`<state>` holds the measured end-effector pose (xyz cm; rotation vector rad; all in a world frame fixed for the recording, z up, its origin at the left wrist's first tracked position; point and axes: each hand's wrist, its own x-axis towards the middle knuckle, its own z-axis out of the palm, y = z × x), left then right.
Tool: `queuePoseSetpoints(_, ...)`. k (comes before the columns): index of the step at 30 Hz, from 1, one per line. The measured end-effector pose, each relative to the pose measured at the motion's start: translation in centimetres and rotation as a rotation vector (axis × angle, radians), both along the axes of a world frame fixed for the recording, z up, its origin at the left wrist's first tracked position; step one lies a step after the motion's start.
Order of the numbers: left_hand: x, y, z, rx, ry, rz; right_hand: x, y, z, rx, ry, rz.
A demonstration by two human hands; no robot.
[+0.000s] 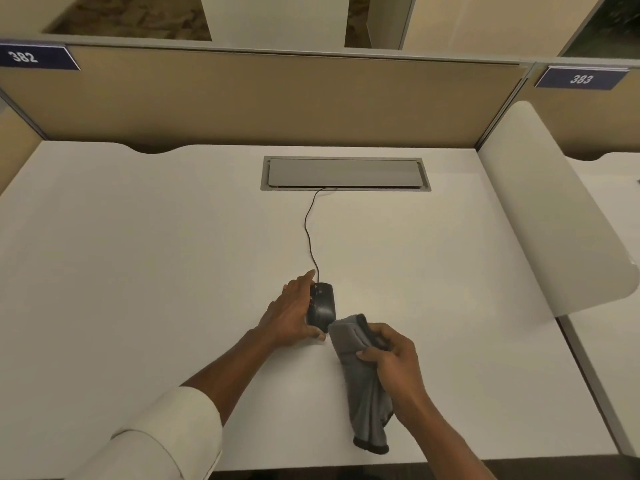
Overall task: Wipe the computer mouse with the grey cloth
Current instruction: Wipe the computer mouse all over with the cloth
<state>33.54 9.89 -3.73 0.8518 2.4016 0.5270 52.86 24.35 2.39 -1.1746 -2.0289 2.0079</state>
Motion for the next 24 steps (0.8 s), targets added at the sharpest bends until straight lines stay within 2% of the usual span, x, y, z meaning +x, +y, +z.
queuePoseSetpoints(6,-0.1,-0.4,0.1,0.075,-0.063,0.039,-0.1,2.1,1.3,-0.282,0.106,-0.054)
queuePoseSetpoints(10,1.9,-0.8,3.0,0.235,0.013,0.209,-0.6,3.0,1.4,-0.425,0.182,-0.035)
queuePoseSetpoints(12,3.7,-1.1,4.8,0.396,0.085,0.417,-0.9,2.5,1.7,-0.372,0.201,-0.07)
queuePoseSetpoints(14,5.9,-1.5,6.9,0.556,0.025,0.621,-1.3,1.7,2.0,-0.2,0.198,-0.128)
queuePoseSetpoints(15,7.0,-1.7,7.9,0.607,-0.016,0.649,-1.5,1.2,2.2,-0.11,0.207,-0.151)
queuePoseSetpoints(18,9.9,-2.2,10.1,0.669,-0.04,0.515,-2.1,-1.0,2.7,0.053,0.27,-0.154)
queuePoseSetpoints(20,11.2,-2.1,10.8,0.669,-0.082,0.459,-2.5,-2.9,3.1,0.069,0.318,-0.129)
queuePoseSetpoints(22,11.7,-2.3,11.1,0.668,-0.155,0.511,-2.9,-4.9,3.4,0.058,0.361,-0.09)
queuePoseSetpoints(24,11.6,-2.7,11.2,0.695,-0.223,0.586,-3.2,-6.5,3.7,0.139,0.419,-0.007)
